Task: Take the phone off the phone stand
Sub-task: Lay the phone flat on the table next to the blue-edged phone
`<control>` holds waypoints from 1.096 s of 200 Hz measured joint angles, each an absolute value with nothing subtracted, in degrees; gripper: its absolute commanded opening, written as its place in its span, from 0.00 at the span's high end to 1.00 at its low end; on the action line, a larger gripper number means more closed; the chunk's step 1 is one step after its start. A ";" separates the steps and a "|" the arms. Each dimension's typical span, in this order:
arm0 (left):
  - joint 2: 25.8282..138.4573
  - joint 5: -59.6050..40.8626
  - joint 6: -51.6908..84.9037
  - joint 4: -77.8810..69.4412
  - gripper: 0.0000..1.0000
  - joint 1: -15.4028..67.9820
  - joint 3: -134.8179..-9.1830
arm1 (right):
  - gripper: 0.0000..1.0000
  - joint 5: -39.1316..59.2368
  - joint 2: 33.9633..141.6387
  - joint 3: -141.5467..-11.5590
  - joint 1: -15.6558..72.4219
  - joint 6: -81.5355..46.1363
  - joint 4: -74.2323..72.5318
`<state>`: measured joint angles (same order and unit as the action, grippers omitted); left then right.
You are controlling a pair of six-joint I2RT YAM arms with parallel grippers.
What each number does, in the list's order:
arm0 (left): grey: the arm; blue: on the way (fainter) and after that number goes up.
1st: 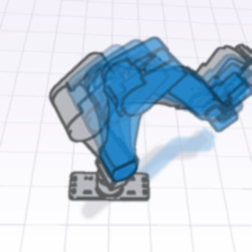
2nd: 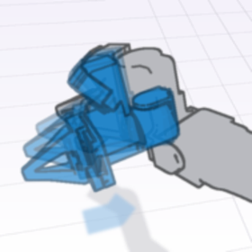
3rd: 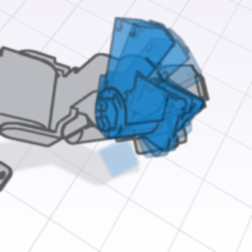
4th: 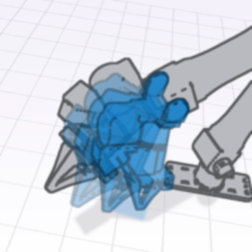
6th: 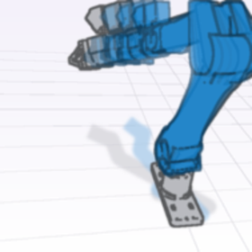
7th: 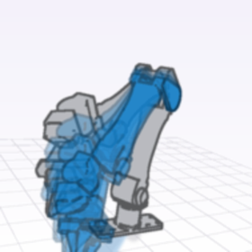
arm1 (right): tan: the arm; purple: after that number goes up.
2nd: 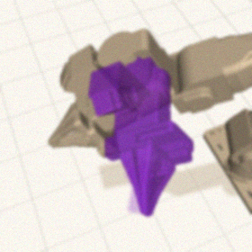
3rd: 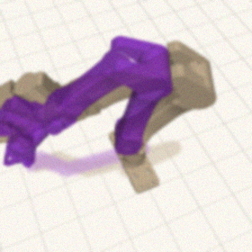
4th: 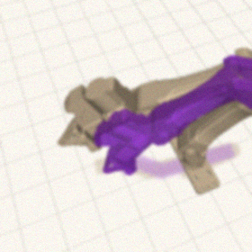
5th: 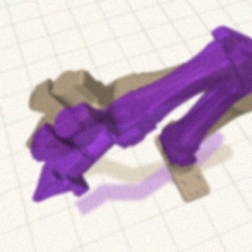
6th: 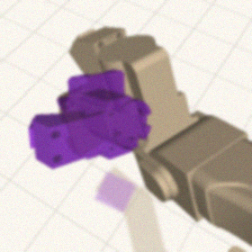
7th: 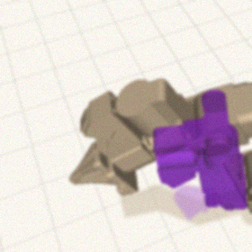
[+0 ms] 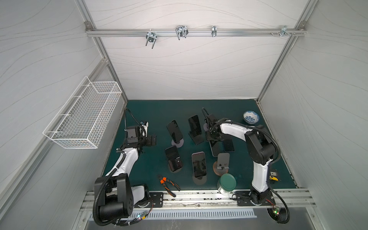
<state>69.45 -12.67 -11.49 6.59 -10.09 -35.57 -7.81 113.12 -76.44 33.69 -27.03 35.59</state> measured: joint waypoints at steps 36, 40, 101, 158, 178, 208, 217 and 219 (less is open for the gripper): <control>69.45 -12.69 -11.57 6.61 0.01 -10.09 -35.57 | 0.30 -6.59 112.88 -76.07 33.12 -27.00 35.16; 69.45 -12.69 -11.57 6.59 0.01 -10.09 -35.57 | 0.29 -6.52 112.88 -76.09 33.10 -27.03 35.16; 69.45 -12.69 -11.60 6.59 0.01 -10.09 -35.57 | 0.29 -5.96 112.99 -76.18 32.97 -26.96 35.18; 69.34 -12.71 -11.62 6.61 0.01 -10.09 -35.57 | 0.26 -5.67 113.19 -76.47 32.97 -26.81 35.40; 69.30 -12.71 -11.62 6.61 0.01 -10.09 -35.57 | 0.26 -5.58 113.27 -76.51 32.97 -26.57 35.46; 69.30 -12.73 -11.62 6.61 0.01 -10.09 -35.57 | 0.25 -5.63 114.24 -77.76 32.99 -26.46 36.88; 69.30 -12.73 -11.62 6.61 0.01 -10.09 -35.57 | 0.25 -5.63 114.28 -77.87 33.01 -26.46 37.01; 69.30 -12.73 -11.62 6.61 0.01 -10.09 -35.57 | 0.25 -5.63 114.28 -77.89 33.01 -26.46 37.01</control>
